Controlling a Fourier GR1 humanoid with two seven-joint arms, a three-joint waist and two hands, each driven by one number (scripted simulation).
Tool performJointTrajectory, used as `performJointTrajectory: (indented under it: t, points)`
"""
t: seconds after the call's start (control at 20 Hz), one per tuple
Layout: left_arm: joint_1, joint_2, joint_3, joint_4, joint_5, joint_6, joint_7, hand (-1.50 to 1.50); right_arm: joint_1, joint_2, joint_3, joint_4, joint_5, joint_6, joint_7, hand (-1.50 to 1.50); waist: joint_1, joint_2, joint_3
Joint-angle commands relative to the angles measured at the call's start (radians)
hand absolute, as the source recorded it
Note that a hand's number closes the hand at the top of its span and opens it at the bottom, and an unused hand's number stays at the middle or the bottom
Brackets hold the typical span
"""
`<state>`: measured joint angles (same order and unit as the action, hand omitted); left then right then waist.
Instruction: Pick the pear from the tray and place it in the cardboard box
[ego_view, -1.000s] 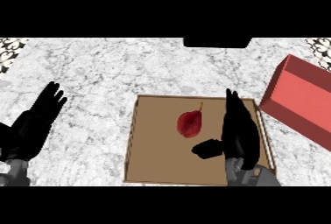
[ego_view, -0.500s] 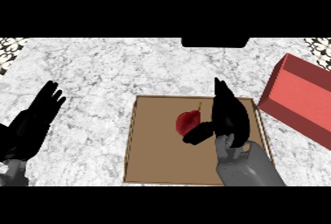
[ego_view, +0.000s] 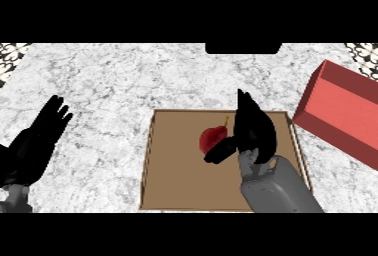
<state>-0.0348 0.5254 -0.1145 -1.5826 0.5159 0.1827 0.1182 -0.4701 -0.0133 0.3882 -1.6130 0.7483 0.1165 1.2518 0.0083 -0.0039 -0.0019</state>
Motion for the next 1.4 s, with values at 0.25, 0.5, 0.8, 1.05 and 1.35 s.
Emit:
performJointTrajectory:
  t: [0.25,0.5,0.8,1.05,1.35]
  points:
    - [-0.018,-0.014,0.013,-0.027,-0.012,0.007,0.047,0.00,-0.139,0.013,0.007,0.064,-0.009,0.044,0.236,-1.50,0.000,0.000,0.001]
    - [0.007,-0.008,0.042,0.001,-0.013,-0.029,0.009,0.00,-0.109,0.013,0.002,0.170,-0.001,0.012,0.194,-1.50,0.001,0.004,0.001]
    - [-0.028,-0.015,0.040,-0.006,-0.019,-0.026,0.052,0.00,-0.183,0.013,-0.020,0.197,-0.047,0.042,0.236,-1.50,-0.003,0.002,0.001]
    - [-0.027,-0.027,0.036,-0.004,-0.026,-0.043,0.045,0.00,-0.181,0.013,0.013,0.276,-0.062,-0.001,0.235,-1.50,0.004,0.004,0.001]
    - [-0.029,-0.011,0.085,0.027,-0.018,-0.072,0.030,0.00,-0.219,0.013,0.011,0.345,-0.082,-0.032,0.229,-1.50,0.006,0.004,0.001]
